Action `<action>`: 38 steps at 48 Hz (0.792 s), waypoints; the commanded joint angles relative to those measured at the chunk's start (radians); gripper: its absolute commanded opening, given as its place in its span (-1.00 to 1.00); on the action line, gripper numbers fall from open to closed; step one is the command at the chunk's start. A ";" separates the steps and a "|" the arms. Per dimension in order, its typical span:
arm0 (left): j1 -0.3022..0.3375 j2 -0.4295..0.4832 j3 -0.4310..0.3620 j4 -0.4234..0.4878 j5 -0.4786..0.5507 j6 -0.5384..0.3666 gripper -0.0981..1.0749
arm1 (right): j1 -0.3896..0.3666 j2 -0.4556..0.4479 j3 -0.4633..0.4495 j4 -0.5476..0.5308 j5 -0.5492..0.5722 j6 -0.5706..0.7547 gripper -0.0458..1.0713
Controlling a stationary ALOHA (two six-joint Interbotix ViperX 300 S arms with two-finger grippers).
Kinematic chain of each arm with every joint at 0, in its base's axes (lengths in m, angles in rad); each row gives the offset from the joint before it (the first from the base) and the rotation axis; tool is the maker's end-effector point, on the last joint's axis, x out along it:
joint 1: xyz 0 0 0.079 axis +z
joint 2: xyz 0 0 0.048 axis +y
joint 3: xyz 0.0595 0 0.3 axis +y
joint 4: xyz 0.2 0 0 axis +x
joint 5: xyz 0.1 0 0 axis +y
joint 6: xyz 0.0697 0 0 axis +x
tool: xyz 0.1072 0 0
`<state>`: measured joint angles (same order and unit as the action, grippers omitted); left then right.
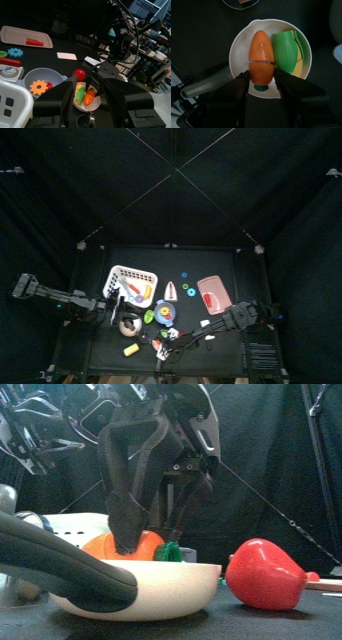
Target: Place carrot to right of bowl
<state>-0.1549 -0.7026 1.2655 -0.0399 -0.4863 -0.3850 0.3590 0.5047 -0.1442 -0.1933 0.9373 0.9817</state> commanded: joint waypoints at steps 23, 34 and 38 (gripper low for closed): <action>-0.002 0.000 -0.012 0.003 -0.003 0.002 0.51 | 0.009 -0.083 -0.021 -0.003 -0.012 0.015 0.12; -0.002 0.000 -0.012 0.003 -0.003 0.002 0.51 | 0.009 -0.114 -0.012 -0.025 -0.009 0.015 0.12; -0.002 0.000 -0.012 0.003 -0.003 0.002 0.51 | 0.008 -0.135 0.006 -0.035 -0.008 0.015 0.12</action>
<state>-0.1549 -0.7026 1.2655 -0.0399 -0.4847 -0.3866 0.3697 0.4433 -0.1396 -0.2163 0.9296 0.9940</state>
